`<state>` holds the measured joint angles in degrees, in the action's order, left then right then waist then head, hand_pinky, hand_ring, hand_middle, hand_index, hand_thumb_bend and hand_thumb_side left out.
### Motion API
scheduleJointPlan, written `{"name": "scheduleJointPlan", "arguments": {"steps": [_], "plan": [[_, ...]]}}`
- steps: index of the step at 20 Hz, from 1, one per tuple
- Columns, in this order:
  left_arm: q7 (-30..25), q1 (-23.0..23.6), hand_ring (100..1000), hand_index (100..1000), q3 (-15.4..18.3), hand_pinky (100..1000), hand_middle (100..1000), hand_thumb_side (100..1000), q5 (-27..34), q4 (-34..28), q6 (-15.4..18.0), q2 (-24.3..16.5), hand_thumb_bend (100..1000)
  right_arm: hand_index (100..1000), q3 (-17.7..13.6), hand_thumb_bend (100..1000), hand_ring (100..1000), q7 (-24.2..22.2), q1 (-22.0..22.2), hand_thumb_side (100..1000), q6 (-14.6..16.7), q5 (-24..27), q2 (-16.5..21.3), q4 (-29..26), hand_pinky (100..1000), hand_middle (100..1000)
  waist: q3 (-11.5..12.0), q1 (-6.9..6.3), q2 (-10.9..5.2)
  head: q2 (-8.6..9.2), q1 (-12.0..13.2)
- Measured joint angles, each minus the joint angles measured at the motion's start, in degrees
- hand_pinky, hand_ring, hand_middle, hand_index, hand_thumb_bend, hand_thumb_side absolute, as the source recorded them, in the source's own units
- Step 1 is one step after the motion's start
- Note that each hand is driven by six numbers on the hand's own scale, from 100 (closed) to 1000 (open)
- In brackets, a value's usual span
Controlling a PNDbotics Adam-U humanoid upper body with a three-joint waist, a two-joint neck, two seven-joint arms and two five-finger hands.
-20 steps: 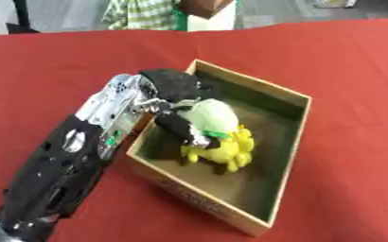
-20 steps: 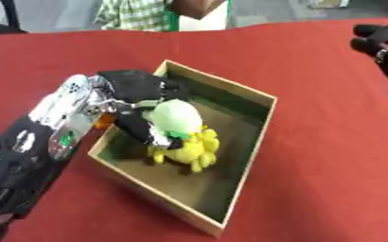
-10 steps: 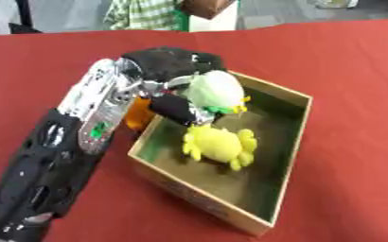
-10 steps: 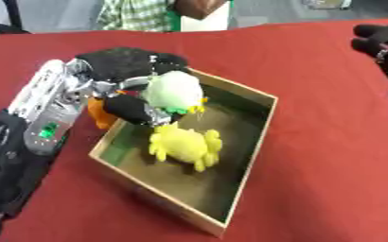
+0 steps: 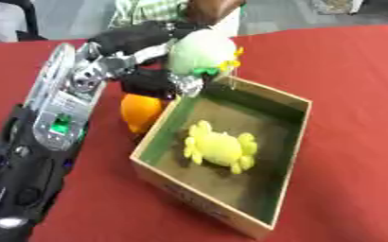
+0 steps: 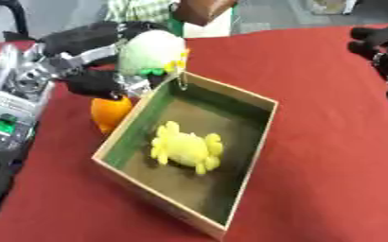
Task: Pick up objects on the table and place them in the box.
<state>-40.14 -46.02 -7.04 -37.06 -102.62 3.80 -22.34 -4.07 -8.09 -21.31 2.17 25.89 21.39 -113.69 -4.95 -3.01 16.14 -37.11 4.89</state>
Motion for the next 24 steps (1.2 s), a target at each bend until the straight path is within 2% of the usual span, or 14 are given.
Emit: {"name": "scheduleJointPlan", "arguments": {"steps": [6,12,18,24], "plan": [[2.50,4.48,875,1000,4.26,751,920,938,2.31,-4.09,-2.69,-5.78,168,913,-0.50,100,807,0.63,0.74,652,0.34,0.26,0.04,0.00,853,566,0.55,-0.02,-0.48,-1.43,0.06],[4.16,4.58,861,992,4.77,733,898,908,4.36,-5.21,-2.59,-6.94,156,913,-0.55,100,808,0.78,1.01,654,0.63,0.22,0.05,0.00,854,565,-0.28,0.57,-0.10,-1.41,0.02],[2.39,2.85,863,990,1.60,735,901,876,2.71,-4.23,-0.31,-6.00,164,914,-0.54,100,809,0.61,1.15,653,0.83,0.05,0.05,0.00,856,564,-0.85,0.67,0.07,-0.96,-0.43],[-1.97,1.85,865,996,-3.82,739,905,877,-4.94,1.46,3.53,-1.19,192,915,-0.54,100,810,0.54,1.17,649,0.83,-0.04,0.05,0.00,858,563,-1.25,0.65,0.49,-0.57,-0.33]]}}
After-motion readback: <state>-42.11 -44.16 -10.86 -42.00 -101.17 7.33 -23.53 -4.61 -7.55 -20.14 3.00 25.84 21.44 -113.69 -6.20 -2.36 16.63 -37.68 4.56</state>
